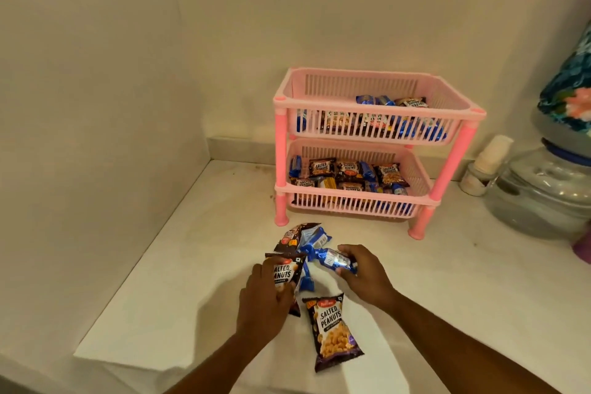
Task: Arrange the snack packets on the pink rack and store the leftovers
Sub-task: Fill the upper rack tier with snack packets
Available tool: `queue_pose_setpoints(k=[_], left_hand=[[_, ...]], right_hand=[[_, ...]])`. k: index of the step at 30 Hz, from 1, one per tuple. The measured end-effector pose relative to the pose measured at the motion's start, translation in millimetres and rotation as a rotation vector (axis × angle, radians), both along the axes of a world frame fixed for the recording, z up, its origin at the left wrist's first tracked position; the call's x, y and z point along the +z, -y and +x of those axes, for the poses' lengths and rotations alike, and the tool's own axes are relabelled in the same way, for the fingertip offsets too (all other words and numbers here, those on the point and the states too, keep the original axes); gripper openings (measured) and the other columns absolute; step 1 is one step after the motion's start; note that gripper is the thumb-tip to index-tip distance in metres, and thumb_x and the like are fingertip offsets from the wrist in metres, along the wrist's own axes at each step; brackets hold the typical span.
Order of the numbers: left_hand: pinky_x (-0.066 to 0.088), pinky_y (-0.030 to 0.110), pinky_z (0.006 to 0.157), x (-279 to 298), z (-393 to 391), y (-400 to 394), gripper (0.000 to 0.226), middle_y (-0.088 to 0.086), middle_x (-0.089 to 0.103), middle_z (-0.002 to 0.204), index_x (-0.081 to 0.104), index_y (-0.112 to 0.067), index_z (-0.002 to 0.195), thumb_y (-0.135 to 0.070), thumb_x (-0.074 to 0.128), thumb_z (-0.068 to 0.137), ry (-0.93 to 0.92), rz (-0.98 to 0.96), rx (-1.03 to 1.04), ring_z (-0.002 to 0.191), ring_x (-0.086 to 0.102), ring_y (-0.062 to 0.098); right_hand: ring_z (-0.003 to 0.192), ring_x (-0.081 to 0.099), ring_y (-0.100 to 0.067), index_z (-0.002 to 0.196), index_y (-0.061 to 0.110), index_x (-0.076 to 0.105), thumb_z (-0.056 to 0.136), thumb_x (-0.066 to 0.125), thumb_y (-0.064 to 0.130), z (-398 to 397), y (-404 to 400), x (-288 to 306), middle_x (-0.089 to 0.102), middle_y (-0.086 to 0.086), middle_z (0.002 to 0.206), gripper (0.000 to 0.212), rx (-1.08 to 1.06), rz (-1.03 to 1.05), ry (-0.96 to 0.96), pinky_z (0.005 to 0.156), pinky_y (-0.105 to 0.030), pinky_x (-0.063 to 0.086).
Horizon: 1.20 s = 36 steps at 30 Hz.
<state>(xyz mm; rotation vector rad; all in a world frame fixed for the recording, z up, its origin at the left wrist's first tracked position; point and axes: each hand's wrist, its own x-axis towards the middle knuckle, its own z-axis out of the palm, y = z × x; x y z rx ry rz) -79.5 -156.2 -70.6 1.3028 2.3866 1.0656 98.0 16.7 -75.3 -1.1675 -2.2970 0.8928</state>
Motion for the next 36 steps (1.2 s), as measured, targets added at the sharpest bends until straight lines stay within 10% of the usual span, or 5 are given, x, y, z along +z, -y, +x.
queue_pose_setpoints(k=[7,13,20,29,36], left_hand=[[0.059,0.021,0.068,73,-2,-37,0.045,-0.009,0.049,0.116,0.045,-0.04,0.125,-0.026,0.065,0.088,0.126,0.394,-0.114,0.093,0.065,0.009],[0.057,0.014,0.069,176,-14,-84,0.045,-0.013,0.043,0.124,0.044,-0.054,0.126,-0.037,0.063,0.089,0.088,0.604,-0.246,0.102,0.06,-0.004],[0.061,0.039,0.072,294,-35,-156,0.042,-0.002,0.055,0.116,0.042,-0.046,0.127,-0.039,0.062,0.091,-0.105,0.566,-0.209,0.093,0.065,0.015],[0.052,0.031,0.07,360,-97,-277,0.056,0.007,0.065,0.122,0.042,-0.035,0.138,-0.019,0.063,0.089,-0.463,0.103,-0.327,0.092,0.066,0.025],[0.04,0.027,0.075,344,-129,-352,0.057,0.009,0.061,0.128,0.048,-0.027,0.136,-0.002,0.06,0.087,-0.633,-0.225,-0.547,0.103,0.056,0.021]], right_hand=[[0.1,0.072,-0.022,0.111,0.022,0.074,0.076,0.083,0.007,-9,18,71,0.077,0.001,0.106,0.038,-0.071,-0.417,-0.562,0.073,-0.026,0.058],[0.092,0.075,-0.016,0.111,0.021,0.072,0.071,0.086,0.02,-15,2,179,0.078,0.005,0.103,0.043,-0.083,-0.285,-0.71,0.072,-0.027,0.06],[0.086,0.075,-0.01,0.104,0.023,0.072,0.073,0.086,0.029,-34,-52,288,0.078,0.006,0.097,0.035,-0.125,-0.095,-0.807,0.068,-0.028,0.062],[0.092,0.067,-0.019,0.111,0.024,0.057,0.069,0.088,0.044,-88,-203,333,0.058,0.005,0.099,0.056,-0.283,0.025,-0.484,0.076,-0.046,0.062],[0.072,0.063,-0.016,0.074,0.024,0.056,0.068,0.087,0.045,-120,-272,312,0.061,0.003,0.077,0.038,-0.278,0.172,-0.14,0.076,-0.049,0.061]])
